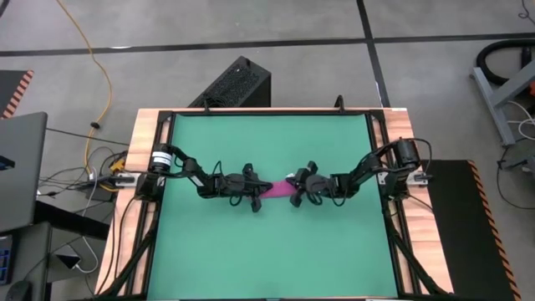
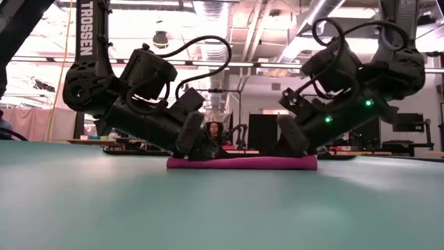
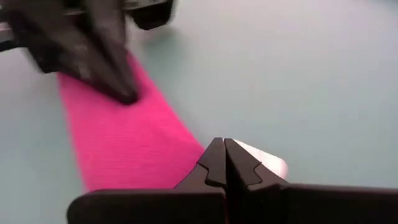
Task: Roll towel into tight, uniform cylinder
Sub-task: Roll the pink towel
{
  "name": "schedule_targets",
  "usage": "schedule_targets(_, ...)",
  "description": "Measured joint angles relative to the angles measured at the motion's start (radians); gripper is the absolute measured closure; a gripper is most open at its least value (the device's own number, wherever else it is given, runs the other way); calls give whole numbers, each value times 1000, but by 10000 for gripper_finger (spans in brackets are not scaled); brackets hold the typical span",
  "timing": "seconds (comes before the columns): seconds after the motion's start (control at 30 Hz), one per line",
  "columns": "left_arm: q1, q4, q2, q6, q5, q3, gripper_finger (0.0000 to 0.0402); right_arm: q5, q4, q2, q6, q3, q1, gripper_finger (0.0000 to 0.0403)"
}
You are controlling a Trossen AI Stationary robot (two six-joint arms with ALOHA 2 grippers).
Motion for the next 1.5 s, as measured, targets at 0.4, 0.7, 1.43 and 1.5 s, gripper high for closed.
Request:
schedule_targets(0.4,0,30,-46,12,18,-8,402,27,-8,0,-6,-11,12,392)
schedule_targets(0.7,-2,-155,-257,55,20,-10,402,32,-18,1,-9,-13,12,392)
schedule_targets(1.43,-1,-379,-499,178,-48,-5,402,20,30,-186,-109,-16,-48,388)
schedule_targets(1.5,-1,-382,-499,177,-49,-5,402,15,-3,-226,-113,-16,-59,388)
